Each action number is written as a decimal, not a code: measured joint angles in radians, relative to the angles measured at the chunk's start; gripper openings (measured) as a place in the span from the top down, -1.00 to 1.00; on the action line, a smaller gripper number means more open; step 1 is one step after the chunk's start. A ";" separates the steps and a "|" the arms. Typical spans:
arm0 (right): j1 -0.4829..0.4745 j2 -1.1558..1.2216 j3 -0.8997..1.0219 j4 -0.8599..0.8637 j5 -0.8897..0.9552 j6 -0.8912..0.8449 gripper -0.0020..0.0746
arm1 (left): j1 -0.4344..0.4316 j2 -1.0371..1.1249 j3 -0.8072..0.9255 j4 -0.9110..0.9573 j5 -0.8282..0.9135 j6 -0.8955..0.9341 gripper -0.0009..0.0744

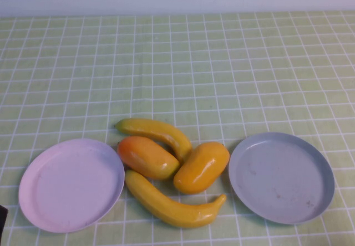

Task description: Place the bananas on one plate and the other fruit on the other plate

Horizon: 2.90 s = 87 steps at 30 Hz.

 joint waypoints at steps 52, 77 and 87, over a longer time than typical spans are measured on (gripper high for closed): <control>0.000 0.000 0.000 0.000 0.000 0.000 0.99 | -0.618 1.710 -1.474 0.301 0.923 0.382 0.97; 0.000 0.000 0.000 0.000 0.000 0.000 0.99 | -0.676 1.949 -1.590 0.380 0.819 0.457 -0.79; 0.000 0.000 0.000 0.000 0.000 0.000 0.99 | -0.677 2.010 -1.592 0.393 0.806 0.457 -0.79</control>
